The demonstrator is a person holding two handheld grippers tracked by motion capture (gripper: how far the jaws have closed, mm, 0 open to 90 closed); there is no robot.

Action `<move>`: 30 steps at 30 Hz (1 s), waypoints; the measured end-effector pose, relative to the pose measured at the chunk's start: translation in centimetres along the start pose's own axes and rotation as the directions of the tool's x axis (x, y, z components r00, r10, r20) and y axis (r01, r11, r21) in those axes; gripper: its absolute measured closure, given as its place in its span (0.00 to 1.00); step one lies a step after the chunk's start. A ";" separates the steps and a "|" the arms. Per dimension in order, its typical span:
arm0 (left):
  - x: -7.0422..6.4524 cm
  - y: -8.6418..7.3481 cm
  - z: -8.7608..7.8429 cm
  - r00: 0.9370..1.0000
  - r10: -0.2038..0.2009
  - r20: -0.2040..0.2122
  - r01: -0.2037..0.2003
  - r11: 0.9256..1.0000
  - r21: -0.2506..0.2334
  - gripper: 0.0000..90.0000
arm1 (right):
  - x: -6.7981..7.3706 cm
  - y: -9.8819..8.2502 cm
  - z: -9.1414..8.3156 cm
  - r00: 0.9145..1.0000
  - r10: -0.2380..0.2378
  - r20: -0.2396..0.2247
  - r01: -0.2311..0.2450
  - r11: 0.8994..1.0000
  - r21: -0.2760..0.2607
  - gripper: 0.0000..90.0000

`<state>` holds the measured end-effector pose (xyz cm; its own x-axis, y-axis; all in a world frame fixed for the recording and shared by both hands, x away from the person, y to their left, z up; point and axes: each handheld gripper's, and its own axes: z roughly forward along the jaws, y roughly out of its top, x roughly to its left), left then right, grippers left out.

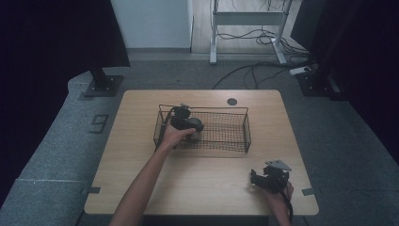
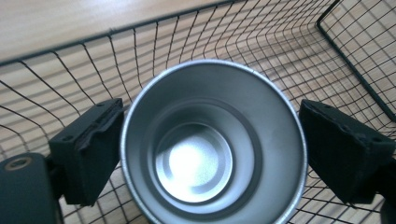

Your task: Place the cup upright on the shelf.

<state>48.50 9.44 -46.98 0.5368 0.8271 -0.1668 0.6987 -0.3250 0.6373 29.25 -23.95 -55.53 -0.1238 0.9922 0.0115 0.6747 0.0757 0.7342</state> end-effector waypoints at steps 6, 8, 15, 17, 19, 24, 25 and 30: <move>0.4 0.2 -1.8 1.000 0.002 0.006 -0.002 0.998 -0.063 0.10 | 0.0 0.0 0.0 1.000 -0.001 0.000 0.001 1.000 0.000 0.12; 0.5 0.3 -2.6 1.000 0.004 0.013 -0.003 0.996 -0.090 0.10 | 0.0 0.0 0.0 1.000 -0.001 0.000 0.001 1.000 0.000 0.12; 0.0 0.0 -4.9 0.998 0.037 0.041 -0.031 0.989 -0.144 0.10 | 0.0 0.0 0.0 1.000 -0.001 0.000 0.001 1.000 0.000 0.12; -0.2 -0.2 -5.7 0.997 0.052 0.050 -0.044 0.987 -0.154 0.10 | 0.0 0.0 0.0 1.000 0.000 0.000 0.000 1.000 0.000 0.12; -0.6 -0.4 -6.4 0.996 0.077 0.053 -0.068 0.984 -0.163 0.10 | 0.0 0.0 0.0 1.000 0.000 0.000 0.000 1.000 0.000 0.12; -1.7 -1.8 -8.1 0.988 0.146 0.057 -0.134 0.975 -0.175 0.10 | 0.0 0.0 0.0 1.000 0.000 0.000 0.000 1.000 0.000 0.12; -1.8 -2.1 -8.3 0.987 0.149 0.059 -0.137 0.975 -0.177 0.10 | 0.0 0.0 0.0 1.000 0.000 0.000 0.000 1.000 0.000 0.12; -1.7 -3.4 -9.1 0.986 0.157 0.059 -0.143 0.972 -0.187 0.10 | 0.0 0.0 0.0 1.000 0.000 0.000 0.000 1.000 0.000 0.12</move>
<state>40.83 13.31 -42.01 0.6669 0.7371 -0.1092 0.5138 -0.3487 0.7839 29.26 -23.96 -55.54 -0.1241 0.9922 0.0115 0.6747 0.0759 0.7341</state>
